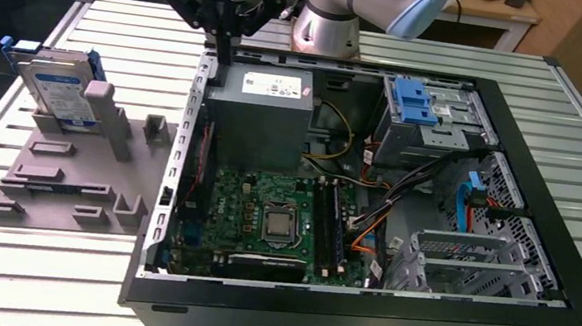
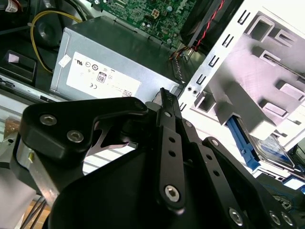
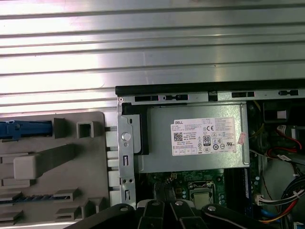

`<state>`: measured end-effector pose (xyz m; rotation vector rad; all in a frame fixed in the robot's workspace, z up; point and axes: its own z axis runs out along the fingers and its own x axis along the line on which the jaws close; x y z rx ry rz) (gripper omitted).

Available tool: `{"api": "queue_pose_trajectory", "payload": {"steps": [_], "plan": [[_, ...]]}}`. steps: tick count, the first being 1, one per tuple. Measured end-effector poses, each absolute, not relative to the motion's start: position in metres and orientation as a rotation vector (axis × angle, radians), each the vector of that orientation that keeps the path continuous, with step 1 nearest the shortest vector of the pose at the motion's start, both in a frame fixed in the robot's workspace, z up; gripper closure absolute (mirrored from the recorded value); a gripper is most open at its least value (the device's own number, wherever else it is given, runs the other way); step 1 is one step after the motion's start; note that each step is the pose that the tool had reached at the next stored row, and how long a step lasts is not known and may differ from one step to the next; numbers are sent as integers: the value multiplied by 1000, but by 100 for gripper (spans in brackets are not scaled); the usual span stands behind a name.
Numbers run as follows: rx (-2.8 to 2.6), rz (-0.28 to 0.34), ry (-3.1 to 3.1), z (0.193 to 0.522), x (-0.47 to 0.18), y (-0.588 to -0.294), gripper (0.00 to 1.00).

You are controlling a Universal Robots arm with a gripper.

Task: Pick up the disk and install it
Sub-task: 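Reach for the disk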

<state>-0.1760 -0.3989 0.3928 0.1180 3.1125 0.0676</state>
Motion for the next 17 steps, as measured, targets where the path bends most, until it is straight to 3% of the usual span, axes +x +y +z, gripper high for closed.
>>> {"api": "queue_pose_trajectory", "payload": {"steps": [17], "plan": [[118,68,3113,393,-193,-399,89]]}}
